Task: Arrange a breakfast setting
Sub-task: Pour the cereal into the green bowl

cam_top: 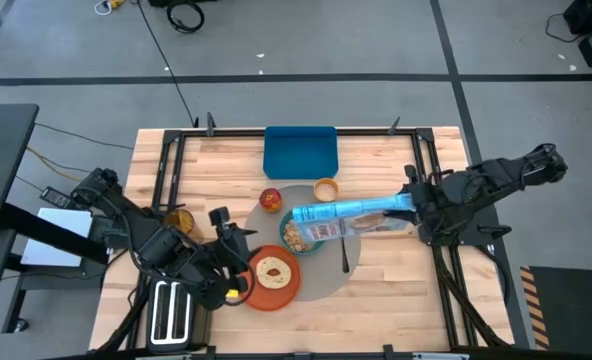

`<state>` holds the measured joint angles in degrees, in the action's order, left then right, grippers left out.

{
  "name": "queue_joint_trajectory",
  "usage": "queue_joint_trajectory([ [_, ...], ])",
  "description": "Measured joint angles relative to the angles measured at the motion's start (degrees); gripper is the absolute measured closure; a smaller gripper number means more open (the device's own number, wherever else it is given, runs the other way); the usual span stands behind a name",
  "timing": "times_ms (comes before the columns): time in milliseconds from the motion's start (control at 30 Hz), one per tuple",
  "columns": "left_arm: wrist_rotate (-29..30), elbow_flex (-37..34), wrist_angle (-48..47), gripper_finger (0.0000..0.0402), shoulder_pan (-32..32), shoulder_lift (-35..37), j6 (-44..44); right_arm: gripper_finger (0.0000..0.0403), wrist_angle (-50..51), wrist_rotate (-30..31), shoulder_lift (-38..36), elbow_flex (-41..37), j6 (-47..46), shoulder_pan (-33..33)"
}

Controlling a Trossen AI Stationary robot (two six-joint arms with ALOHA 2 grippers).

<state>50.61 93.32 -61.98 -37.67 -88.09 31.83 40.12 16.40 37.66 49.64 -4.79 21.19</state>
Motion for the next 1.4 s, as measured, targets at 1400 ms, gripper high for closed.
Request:
queue_joint_trajectory([
  [1400,-10.15,-0.02,30.43,0.0214,17.54,-8.61,-27.33,0.0271,-104.18,-16.9,-18.36,-48.29,21.12,0.03],
])
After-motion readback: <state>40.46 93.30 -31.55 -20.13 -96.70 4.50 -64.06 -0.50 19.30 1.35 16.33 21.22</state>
